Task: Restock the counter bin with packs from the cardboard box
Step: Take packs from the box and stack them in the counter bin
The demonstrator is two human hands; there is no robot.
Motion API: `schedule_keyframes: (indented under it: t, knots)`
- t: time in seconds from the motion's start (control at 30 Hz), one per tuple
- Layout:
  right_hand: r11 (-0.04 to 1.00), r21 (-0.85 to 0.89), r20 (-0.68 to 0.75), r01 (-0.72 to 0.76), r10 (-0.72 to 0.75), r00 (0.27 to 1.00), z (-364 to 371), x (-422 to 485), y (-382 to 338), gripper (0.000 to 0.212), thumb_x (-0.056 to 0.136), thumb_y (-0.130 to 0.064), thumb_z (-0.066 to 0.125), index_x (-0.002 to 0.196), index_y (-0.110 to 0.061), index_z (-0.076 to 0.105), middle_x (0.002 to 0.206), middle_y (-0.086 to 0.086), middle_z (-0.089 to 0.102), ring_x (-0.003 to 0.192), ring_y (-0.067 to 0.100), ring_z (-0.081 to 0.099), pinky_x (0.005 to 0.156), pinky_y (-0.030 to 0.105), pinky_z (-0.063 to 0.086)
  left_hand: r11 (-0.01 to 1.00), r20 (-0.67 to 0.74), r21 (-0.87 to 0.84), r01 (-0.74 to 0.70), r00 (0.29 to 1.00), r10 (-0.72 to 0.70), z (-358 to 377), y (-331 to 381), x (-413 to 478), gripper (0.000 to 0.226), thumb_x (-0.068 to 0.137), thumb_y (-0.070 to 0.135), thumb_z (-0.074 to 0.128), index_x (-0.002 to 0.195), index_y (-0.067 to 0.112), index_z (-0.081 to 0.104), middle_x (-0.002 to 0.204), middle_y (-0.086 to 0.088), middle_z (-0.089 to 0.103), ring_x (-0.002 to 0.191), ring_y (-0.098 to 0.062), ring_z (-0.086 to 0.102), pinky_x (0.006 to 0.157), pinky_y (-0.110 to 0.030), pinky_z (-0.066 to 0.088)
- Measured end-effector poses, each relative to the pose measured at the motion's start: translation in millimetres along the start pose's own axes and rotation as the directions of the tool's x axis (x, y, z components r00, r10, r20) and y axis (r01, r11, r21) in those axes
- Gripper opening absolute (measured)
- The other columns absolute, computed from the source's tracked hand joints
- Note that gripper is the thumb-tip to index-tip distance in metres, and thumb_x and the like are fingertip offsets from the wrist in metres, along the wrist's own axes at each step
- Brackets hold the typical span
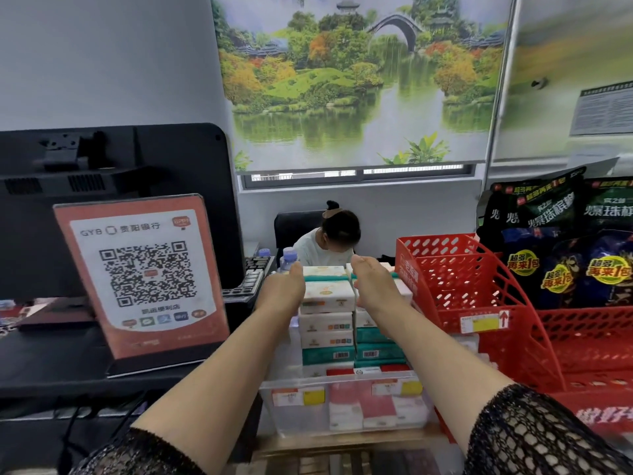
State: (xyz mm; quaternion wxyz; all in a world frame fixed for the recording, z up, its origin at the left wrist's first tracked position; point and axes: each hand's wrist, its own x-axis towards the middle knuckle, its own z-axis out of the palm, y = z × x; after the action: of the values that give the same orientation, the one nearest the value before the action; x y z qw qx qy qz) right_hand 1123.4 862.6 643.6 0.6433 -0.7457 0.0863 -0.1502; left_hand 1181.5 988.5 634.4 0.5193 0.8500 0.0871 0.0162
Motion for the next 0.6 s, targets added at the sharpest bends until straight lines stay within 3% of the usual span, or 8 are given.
schedule_keyframes:
  t: [0.07, 0.17, 0.23, 0.27, 0.33, 0.47, 0.6]
  knots:
    - [1.0, 0.012, 0.009, -0.017, 0.017, 1.0, 7.6, -12.9, -2.9, 0.029, 0.1, -0.03, 0.039, 0.122, -0.016, 0.052, 0.124, 0.014, 0.056, 0.109, 0.031, 0.055, 0.097, 0.041, 0.042, 0.995, 0.014, -0.06, -0.081, 0.997, 0.082, -14.7, 2.6, -22.4, 0.051, 0.102, 0.04, 0.031, 0.128, 0.001, 0.053, 0.126, -0.016, 0.056, 0.099, -0.025, 0.051, 0.079, -0.027, 0.035]
    - [0.999, 0.032, 0.004, -0.036, 0.036, 0.999, 16.6, -32.3, -4.4, 0.017, 0.1, -0.036, 0.035, 0.106, -0.025, 0.046, 0.103, 0.003, 0.057, 0.092, 0.019, 0.056, 0.096, 0.044, 0.046, 0.954, 0.024, -0.194, -0.228, 0.971, 0.237, -36.4, -1.6, -55.6, 0.044, 0.104, 0.032, 0.028, 0.117, 0.005, 0.06, 0.113, -0.013, 0.058, 0.096, -0.027, 0.053, 0.07, -0.027, 0.038]
    - [0.993, 0.109, -0.005, -0.047, 0.048, 0.999, 23.3, -49.7, -6.3, 0.019, 0.101, -0.036, 0.034, 0.106, -0.024, 0.047, 0.09, -0.003, 0.055, 0.08, 0.014, 0.056, 0.086, 0.042, 0.048, 0.925, 0.05, -0.277, -0.26, 0.958, 0.284, -48.7, -11.8, -71.1, 0.041, 0.103, 0.035, 0.027, 0.092, 0.015, 0.061, 0.112, -0.011, 0.06, 0.096, -0.025, 0.054, 0.083, -0.031, 0.044]
    - [0.989, 0.138, -0.01, -0.05, 0.052, 0.999, 27.4, -58.7, -6.2, 0.022, 0.101, -0.036, 0.033, 0.108, -0.022, 0.049, 0.092, -0.003, 0.055, 0.08, 0.014, 0.057, 0.084, 0.041, 0.049, 0.913, 0.077, -0.324, -0.247, 0.955, 0.286, -53.5, -18.4, -76.9, 0.04, 0.103, 0.037, 0.027, 0.083, 0.021, 0.059, 0.112, -0.009, 0.061, 0.097, -0.023, 0.055, 0.091, -0.035, 0.044]
    - [0.982, 0.18, -0.016, -0.056, 0.06, 0.998, 36.9, -78.6, -5.8, 0.029, 0.101, -0.037, 0.034, 0.116, -0.019, 0.052, 0.103, 0.002, 0.058, 0.089, 0.019, 0.058, 0.079, 0.038, 0.048, 0.882, 0.104, -0.417, -0.218, 0.953, 0.285, -61.6, -31.2, -89.6, 0.037, 0.102, 0.04, 0.03, 0.076, 0.03, 0.055, 0.102, -0.001, 0.062, 0.091, -0.016, 0.057, 0.087, -0.034, 0.044]
    - [0.984, 0.175, 0.023, -0.038, 0.034, 0.999, 56.3, -118.0, 5.9, 0.032, 0.101, -0.036, 0.033, 0.117, -0.018, 0.053, 0.104, 0.005, 0.06, 0.091, 0.021, 0.059, 0.072, 0.032, 0.047, 0.86, 0.112, -0.475, -0.187, 0.956, 0.27, -70.7, -58.7, -113.0, 0.036, 0.101, 0.039, 0.032, 0.079, 0.03, 0.059, 0.088, 0.006, 0.062, 0.085, -0.013, 0.059, 0.078, -0.034, 0.049]
    - [0.99, 0.134, 0.074, -0.043, 0.033, 0.997, 70.5, -147.6, 23.1, 0.024, 0.099, -0.036, 0.036, 0.097, -0.025, 0.057, 0.102, 0.006, 0.063, 0.092, 0.022, 0.062, 0.078, 0.036, 0.05, 0.849, 0.134, -0.516, -0.114, 0.968, 0.212, -72.5, -88.7, -134.7, 0.027, 0.099, 0.032, 0.038, 0.098, 0.023, 0.063, 0.103, -0.001, 0.065, 0.09, -0.013, 0.06, 0.079, -0.033, 0.05]
